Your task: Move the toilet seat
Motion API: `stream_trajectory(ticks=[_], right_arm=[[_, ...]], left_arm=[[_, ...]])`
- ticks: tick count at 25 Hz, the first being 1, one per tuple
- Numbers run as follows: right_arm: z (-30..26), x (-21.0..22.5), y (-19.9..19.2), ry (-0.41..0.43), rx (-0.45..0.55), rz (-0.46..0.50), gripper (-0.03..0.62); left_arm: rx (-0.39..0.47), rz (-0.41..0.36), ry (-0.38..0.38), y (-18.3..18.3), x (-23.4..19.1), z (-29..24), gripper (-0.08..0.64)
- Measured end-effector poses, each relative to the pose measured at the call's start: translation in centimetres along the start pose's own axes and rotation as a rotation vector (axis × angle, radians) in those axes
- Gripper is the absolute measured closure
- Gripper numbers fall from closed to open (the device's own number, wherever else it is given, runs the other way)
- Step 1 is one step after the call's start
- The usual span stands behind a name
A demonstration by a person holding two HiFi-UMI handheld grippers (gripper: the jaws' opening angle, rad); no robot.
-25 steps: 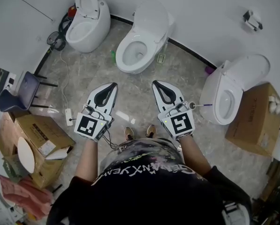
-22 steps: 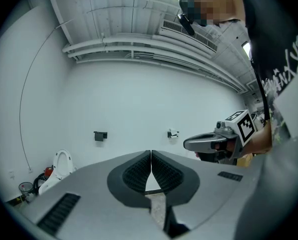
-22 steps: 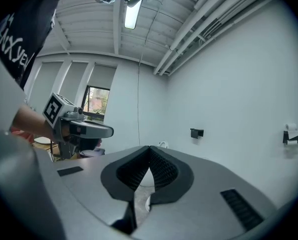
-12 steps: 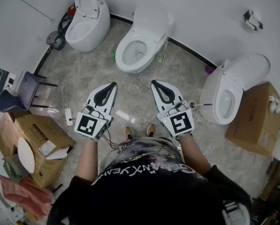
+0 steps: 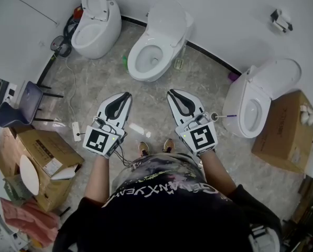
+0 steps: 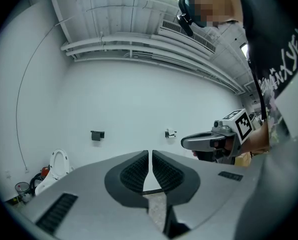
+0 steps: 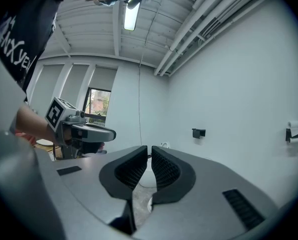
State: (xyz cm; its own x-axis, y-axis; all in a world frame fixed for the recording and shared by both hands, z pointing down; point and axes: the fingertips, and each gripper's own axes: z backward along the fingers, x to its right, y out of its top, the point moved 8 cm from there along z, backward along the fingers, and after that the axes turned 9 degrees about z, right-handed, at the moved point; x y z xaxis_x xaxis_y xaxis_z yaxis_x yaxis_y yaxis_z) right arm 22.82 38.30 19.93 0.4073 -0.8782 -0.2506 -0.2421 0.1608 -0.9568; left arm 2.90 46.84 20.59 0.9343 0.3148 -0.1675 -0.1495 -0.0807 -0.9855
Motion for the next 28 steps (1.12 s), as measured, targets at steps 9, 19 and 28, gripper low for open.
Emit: stream_trajectory(ticks=[9, 19, 28], right_arm=[[0.0, -0.2, -0.5, 0.039, 0.0, -0.016, 0.489], [0.1, -0.3, -1.2, 0.056, -0.004, -0.035, 0.429], [-0.2, -0.6, -1.2, 0.076, -0.012, -0.052, 0.301]], left_arm=[[-0.001, -0.006, -0.024, -0.3, 0.3, -0.2, 0.422], [-0.027, -0.009, -0.015, -1.1, -0.1, 0.2, 0.336], [-0.051, -0.017, 0.002, -1.4, -0.5, 0.4, 0.208]])
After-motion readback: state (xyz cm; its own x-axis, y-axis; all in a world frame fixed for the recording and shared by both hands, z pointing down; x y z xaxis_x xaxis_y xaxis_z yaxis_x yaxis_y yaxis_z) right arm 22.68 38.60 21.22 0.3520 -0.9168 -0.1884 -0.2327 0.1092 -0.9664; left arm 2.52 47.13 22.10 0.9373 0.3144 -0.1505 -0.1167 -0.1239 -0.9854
